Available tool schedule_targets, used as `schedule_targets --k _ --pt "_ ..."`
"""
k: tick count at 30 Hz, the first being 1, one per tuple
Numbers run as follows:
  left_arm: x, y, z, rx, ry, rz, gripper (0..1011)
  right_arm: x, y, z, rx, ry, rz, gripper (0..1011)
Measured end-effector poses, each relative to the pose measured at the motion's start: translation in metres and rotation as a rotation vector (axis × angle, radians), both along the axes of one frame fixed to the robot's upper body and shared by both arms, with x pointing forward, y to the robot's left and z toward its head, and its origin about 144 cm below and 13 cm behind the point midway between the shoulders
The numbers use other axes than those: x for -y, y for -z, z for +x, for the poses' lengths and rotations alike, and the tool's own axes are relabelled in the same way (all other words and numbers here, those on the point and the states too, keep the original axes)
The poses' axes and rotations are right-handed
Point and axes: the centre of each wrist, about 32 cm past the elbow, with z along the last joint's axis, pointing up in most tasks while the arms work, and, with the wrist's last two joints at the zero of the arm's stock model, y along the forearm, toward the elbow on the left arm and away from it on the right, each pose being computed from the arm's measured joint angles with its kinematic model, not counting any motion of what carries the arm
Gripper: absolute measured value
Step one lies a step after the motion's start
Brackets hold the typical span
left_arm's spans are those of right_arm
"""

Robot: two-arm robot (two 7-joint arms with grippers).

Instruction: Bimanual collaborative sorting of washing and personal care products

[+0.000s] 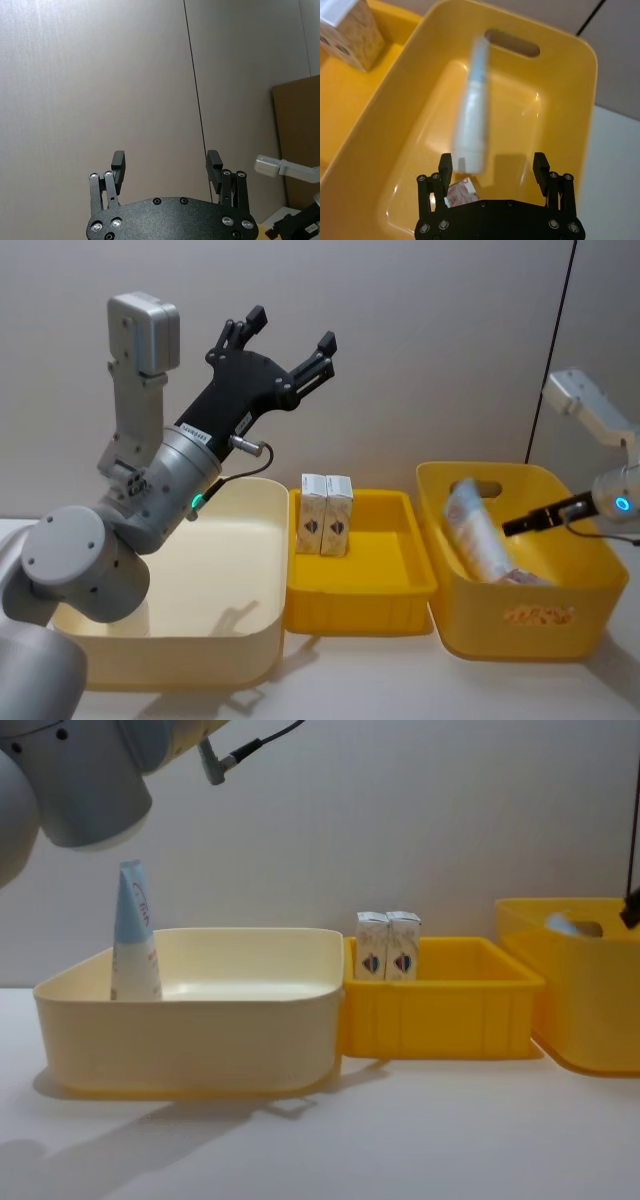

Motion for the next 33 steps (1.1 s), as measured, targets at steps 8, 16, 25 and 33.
schedule_targets --k 8,16,25,33 --pt "0.000 0.000 0.000 0.000 0.000 0.000 1003 0.008 0.007 0.013 -0.118 0.043 -0.024 1001" --pt "0.000 0.000 0.000 0.000 0.000 0.000 1003 0.013 0.010 0.017 -0.169 0.066 -0.035 1001" --pt "0.000 0.000 0.000 0.000 0.000 0.000 1003 0.015 0.010 0.016 -0.185 0.077 -0.042 1001" --pt "0.000 0.000 0.000 0.000 0.000 0.000 1003 0.013 0.010 0.001 -0.129 0.071 -0.043 1001"
